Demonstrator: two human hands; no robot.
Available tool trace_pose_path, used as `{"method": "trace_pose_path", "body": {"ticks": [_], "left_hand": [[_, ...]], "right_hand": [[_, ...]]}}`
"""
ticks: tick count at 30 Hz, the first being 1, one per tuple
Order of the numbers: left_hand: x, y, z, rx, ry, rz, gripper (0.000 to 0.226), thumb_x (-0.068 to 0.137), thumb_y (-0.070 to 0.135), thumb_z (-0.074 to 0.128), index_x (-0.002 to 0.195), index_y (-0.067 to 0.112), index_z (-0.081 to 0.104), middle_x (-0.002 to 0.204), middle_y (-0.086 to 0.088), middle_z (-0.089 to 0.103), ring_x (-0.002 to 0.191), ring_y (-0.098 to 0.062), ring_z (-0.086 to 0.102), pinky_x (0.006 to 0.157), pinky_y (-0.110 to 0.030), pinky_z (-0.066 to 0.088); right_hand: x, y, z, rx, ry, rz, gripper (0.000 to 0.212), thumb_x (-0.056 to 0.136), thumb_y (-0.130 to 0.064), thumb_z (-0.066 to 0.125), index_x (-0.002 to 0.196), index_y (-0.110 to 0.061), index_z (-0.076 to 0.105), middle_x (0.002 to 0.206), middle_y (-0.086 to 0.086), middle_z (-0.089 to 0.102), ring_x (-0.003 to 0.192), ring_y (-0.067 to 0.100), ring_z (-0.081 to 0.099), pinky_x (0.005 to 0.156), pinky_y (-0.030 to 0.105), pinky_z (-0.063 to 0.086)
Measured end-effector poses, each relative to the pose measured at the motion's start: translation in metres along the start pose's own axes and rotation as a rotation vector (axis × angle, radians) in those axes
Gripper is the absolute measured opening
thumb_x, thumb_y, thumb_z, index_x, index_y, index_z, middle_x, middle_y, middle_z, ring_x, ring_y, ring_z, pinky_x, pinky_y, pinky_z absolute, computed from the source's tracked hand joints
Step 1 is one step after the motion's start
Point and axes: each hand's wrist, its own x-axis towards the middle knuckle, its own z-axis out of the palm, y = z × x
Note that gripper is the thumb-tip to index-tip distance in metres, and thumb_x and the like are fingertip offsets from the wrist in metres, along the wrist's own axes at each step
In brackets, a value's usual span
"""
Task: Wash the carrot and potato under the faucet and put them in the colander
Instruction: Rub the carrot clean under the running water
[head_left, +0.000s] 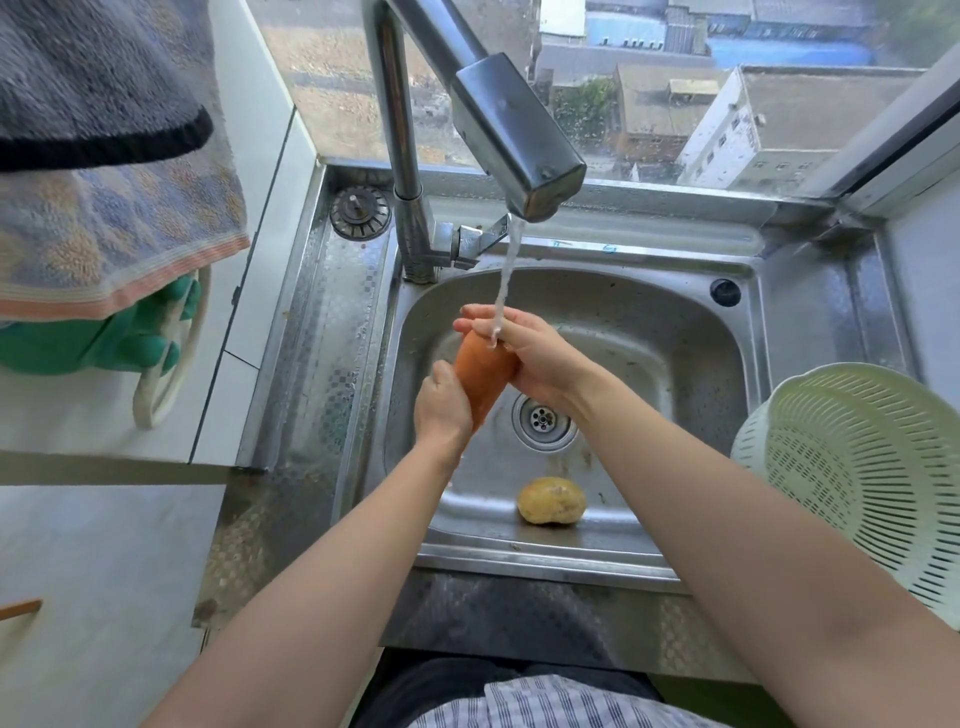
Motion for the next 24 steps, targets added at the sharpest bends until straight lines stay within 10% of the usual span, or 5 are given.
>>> {"method": "trace_pose_path", "body": {"ticks": [5,12,16,24], "left_hand": [[0.004,-0.005,0.0,-0.001,-0.041,0.017,0.076,0.069,0.066,0.022,0.089,0.009,0.068,0.095,-0.029,0.069,0.096,-0.045,0.066,0.088,-0.062,0.051],[-0.029,0.019,-0.001,-0.097,-0.381,0.243,0.031,0.104,0.039,0.033,0.106,0.033,0.063,0.09,0.019,0.073,0.09,0.0,0.065,0.084,-0.022,0.051],[-0.016,0.008,-0.014,0.045,-0.456,0.251,0.049,0.094,0.046,0.047,0.119,0.003,0.052,0.095,-0.007,0.06,0.084,-0.019,0.056,0.069,-0.02,0.048],[-0.008,-0.004,-0.019,0.242,-0.43,0.287,0.048,0.087,0.028,0.07,0.125,0.009,0.048,0.117,-0.008,0.062,0.11,-0.017,0.059,0.093,-0.024,0.047]], "right_hand": [[-0.006,0.005,-0.007,0.265,-0.121,-0.042,0.037,0.077,-0.008,0.049,0.113,-0.007,0.058,0.114,0.012,0.063,0.105,0.02,0.06,0.095,0.034,0.05],[-0.002,0.007,-0.003,0.111,-0.009,-0.112,0.027,0.082,-0.015,0.061,0.109,-0.016,0.065,0.102,0.005,0.067,0.093,0.015,0.062,0.097,0.037,0.047],[-0.007,0.006,-0.008,0.15,-0.013,-0.109,0.029,0.088,-0.006,0.053,0.116,-0.009,0.062,0.102,0.006,0.066,0.092,0.016,0.06,0.089,0.034,0.049],[-0.006,0.013,0.009,-0.279,0.179,-0.145,0.012,0.084,-0.015,0.072,0.087,-0.019,0.061,0.083,0.001,0.063,0.078,0.017,0.061,0.078,0.036,0.055]]}}
